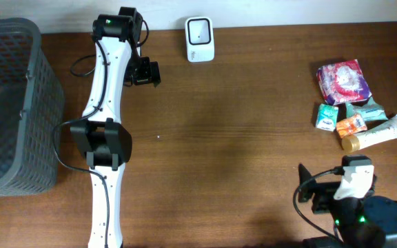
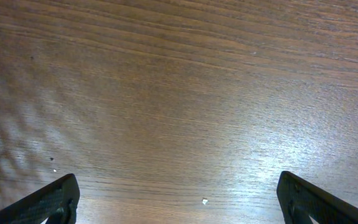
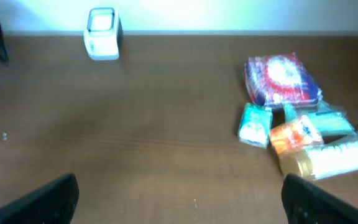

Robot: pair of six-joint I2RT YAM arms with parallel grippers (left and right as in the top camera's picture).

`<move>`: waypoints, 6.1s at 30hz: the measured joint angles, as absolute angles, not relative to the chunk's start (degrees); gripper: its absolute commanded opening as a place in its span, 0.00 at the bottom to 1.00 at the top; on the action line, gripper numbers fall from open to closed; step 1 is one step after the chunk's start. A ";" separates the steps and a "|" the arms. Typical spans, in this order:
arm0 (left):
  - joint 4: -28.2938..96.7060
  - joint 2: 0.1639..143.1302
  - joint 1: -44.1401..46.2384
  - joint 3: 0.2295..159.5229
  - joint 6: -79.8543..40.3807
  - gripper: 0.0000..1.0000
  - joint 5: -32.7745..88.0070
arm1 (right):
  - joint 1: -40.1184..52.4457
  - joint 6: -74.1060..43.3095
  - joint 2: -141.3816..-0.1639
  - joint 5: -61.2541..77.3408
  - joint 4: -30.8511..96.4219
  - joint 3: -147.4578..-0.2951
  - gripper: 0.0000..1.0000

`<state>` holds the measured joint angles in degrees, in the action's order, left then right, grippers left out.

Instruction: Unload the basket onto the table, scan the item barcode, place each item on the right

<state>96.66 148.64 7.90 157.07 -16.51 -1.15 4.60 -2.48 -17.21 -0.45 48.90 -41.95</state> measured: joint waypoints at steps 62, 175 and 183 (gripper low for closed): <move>96.66 148.64 7.90 157.07 -16.51 0.99 -1.13 | -0.01 -0.27 -0.73 1.34 4.49 -0.82 0.99; 4.71 0.84 -2.50 0.93 -2.83 0.99 -0.43 | -0.03 -0.25 -0.58 1.34 4.49 -0.82 0.98; 4.71 0.84 -2.50 0.93 -2.83 0.99 -0.43 | -0.03 -0.23 -0.58 1.34 4.49 -0.82 0.99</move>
<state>4.71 0.84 -2.50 0.93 -2.83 -0.43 -0.03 -0.23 -0.58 1.34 4.49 -0.82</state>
